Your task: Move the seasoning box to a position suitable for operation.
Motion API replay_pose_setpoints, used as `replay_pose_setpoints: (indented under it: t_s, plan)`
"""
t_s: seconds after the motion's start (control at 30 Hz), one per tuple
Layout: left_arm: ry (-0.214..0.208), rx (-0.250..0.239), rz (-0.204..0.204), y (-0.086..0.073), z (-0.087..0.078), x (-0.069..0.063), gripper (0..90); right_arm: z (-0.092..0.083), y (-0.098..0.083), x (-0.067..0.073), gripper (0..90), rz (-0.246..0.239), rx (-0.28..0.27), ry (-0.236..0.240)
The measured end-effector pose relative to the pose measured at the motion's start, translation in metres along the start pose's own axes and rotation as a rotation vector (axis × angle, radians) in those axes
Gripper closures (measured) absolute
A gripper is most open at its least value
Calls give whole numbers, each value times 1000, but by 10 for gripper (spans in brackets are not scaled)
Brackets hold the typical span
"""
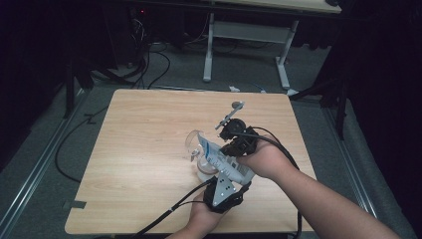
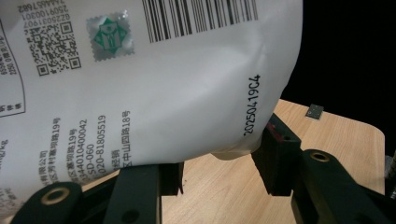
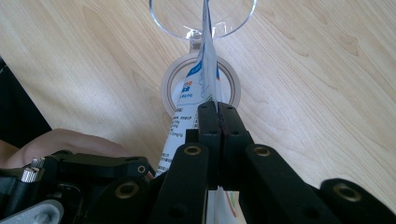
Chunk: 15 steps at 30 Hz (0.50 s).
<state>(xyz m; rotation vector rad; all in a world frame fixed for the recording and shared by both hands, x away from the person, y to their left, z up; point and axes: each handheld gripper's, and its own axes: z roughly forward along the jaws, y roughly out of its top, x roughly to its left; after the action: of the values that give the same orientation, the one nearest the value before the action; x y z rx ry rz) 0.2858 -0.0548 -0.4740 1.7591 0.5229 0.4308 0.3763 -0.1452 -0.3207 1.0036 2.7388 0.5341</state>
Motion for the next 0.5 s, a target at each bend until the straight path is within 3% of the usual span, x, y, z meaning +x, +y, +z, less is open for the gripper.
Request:
replay_pose_setpoints:
  t_s: [0.5]
  plan:
    - [4,-3,-1,0,0,1,576,0,1,1,898,-3,-2,1]
